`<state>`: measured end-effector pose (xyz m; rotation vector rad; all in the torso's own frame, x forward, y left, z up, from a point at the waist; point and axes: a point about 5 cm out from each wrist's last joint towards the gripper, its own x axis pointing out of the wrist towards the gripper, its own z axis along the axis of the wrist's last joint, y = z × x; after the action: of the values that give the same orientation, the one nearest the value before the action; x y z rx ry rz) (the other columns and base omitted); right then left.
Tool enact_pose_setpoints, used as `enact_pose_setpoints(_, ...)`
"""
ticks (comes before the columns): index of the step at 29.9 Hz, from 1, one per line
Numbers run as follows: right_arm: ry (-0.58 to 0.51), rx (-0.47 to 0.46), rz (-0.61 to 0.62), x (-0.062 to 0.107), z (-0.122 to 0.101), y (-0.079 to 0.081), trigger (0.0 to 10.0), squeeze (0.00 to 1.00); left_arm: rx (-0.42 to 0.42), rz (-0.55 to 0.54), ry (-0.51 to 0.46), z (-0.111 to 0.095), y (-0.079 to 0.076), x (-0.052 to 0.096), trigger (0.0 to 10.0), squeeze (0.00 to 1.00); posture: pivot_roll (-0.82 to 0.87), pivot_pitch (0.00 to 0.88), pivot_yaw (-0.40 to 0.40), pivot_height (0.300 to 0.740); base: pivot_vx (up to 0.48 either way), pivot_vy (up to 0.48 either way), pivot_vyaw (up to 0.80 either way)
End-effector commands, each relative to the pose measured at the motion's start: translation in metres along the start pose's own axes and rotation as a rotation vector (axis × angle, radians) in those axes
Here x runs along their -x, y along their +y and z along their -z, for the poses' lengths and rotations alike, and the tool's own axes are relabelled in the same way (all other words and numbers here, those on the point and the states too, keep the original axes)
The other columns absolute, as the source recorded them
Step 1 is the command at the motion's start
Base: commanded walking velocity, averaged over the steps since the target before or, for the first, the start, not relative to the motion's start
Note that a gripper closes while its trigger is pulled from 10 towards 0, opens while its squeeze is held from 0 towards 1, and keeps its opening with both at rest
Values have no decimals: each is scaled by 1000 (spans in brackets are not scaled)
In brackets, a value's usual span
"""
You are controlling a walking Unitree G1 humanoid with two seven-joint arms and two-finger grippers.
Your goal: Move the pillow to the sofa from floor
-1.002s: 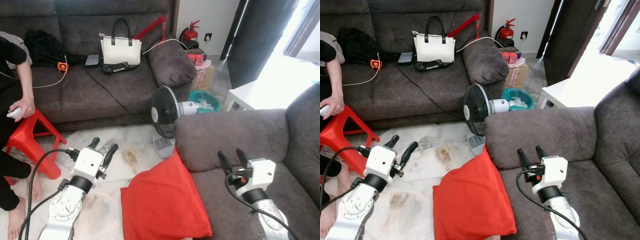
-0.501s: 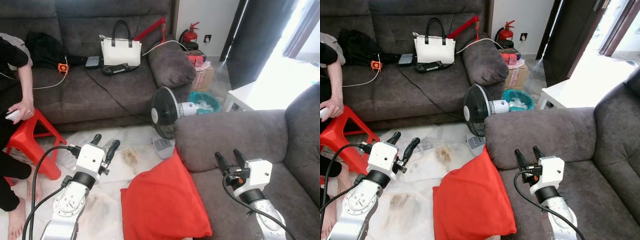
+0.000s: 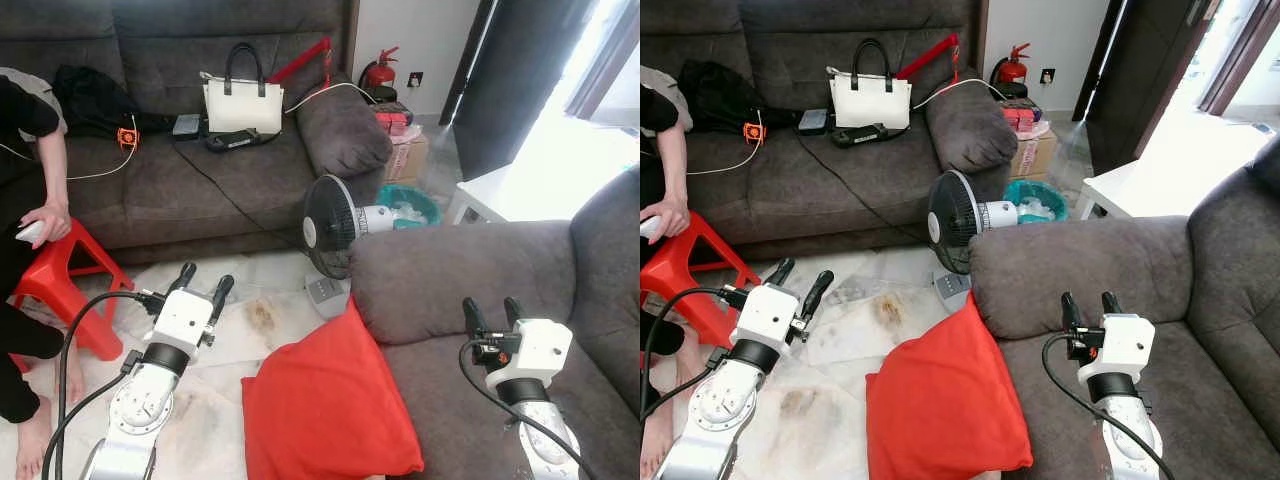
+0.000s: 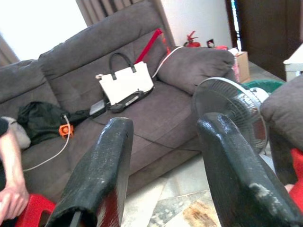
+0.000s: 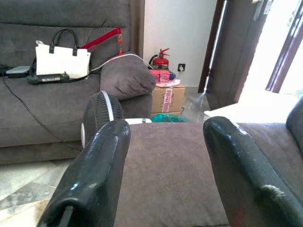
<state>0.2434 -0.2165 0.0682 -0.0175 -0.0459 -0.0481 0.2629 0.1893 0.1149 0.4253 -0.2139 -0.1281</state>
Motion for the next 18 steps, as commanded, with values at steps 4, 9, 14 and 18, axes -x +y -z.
enact_pose_setpoints(4, -8, 15, 11, 0, -2, -3, 10000, 0, 15, -15, 5, 1, 0, -3, 10000, 0, 118, 60, -62, 740, 0, 0, 0)
enact_pose_setpoints(9, -6, 12, -4, -1, -1, 2, 10000, 0, 22, -13, 5, 1, -2, -4, 10000, 0, 117, 61, -63, 740, 0, 0, 0)
enact_pose_setpoints(14, 5, 13, -13, -2, 1, 4, 10000, 0, 31, 0, 10, 2, -4, -4, 10000, 0, 120, 59, -63, 740, 0, 0, 0)
enact_pose_setpoints(18, 15, 14, -20, -2, 2, 5, 10000, 0, 33, 2, 14, 3, -4, -4, 10000, 0, 122, 57, -63, 740, 0, 0, 0)
